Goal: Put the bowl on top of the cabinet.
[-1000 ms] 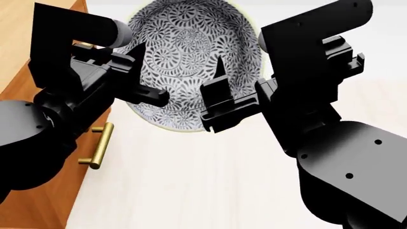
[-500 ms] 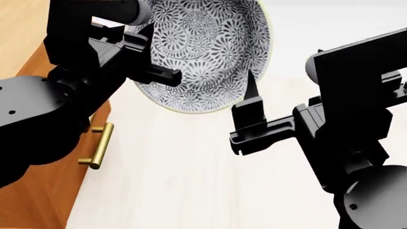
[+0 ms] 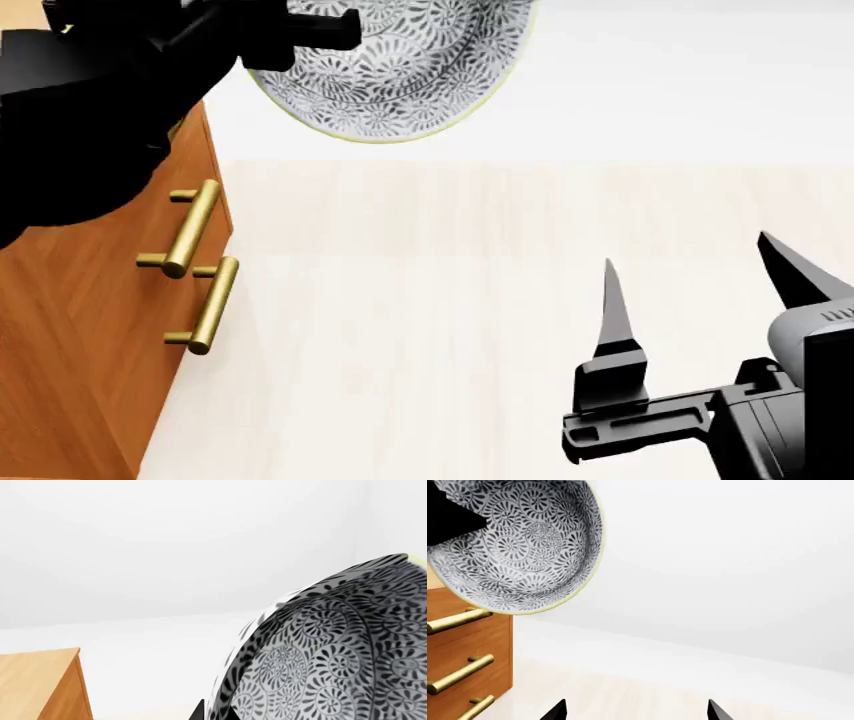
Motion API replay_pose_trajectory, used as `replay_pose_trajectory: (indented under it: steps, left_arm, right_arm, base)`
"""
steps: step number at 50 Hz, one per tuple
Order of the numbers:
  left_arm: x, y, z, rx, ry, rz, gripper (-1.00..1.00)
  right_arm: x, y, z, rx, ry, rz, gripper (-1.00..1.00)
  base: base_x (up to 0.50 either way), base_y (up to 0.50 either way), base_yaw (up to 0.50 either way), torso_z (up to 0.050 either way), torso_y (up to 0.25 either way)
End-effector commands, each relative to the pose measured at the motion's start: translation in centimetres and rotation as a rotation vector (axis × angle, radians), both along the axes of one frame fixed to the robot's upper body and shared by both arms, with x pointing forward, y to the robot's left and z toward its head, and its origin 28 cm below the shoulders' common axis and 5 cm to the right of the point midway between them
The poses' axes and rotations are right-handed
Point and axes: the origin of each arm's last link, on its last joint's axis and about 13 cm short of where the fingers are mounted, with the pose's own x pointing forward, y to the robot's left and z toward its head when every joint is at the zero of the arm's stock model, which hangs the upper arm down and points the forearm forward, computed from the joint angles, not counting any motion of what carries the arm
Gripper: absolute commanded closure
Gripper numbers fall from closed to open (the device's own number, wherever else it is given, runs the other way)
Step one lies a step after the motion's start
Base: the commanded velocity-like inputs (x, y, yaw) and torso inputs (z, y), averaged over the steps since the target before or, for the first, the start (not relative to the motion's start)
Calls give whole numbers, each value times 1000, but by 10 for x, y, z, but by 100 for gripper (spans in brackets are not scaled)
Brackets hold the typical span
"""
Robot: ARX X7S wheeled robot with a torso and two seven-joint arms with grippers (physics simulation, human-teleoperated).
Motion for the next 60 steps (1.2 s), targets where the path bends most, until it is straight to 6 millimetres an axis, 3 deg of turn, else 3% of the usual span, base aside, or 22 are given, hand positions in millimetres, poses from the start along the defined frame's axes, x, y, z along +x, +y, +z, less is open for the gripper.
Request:
replay_pose_trajectory:
  steps: [1,9,11,15,26,33,38,51,59,60]
  left_arm:
    - [-6,4,43,-66,46,26,100]
    - [-9,11,58,-56,109,26,100]
    - [-7,14,64,-22,97,104,100]
    - [-1,20,76,-50,206,85,100]
    - [-7,45,115,-145,219,139,100]
    - [-1,61,119,-190,273,179,100]
    - [6,74,128,-282,409,150,100]
    - [10,81,125,-382,478,242,100]
    - [19,87,125,-574,498,336,100]
    - [8,105,138,-592,494,350,100]
  right_arm:
    - [-9,3,-15,3,-2,28,-100]
    - [-10,9,-18,-15,-3,53,-100]
    - [-9,10,-18,-20,-1,59,-100]
    - [-9,12,-16,-28,1,65,-100]
    - [-6,12,-24,-33,19,63,-100]
    - [-5,13,-25,-39,24,57,-100]
    - [-5,14,-25,-50,27,51,-100]
    - [-5,12,-29,-41,32,43,-100]
    - [-4,11,-31,-39,37,39,-100]
    - [-4,10,-32,-42,40,33,-100]
  base:
    - [0,0,0,0,0]
    - [0,0,0,0,0]
    - [0,0,0,0,0]
    - [0,0,0,0,3]
    - [0,0,0,0,0]
    - [0,0,0,0,0]
    - [0,0,0,2,2]
    - [0,0,0,0,0]
    - [0,0,0,0,0]
    - [0,0,0,0,0]
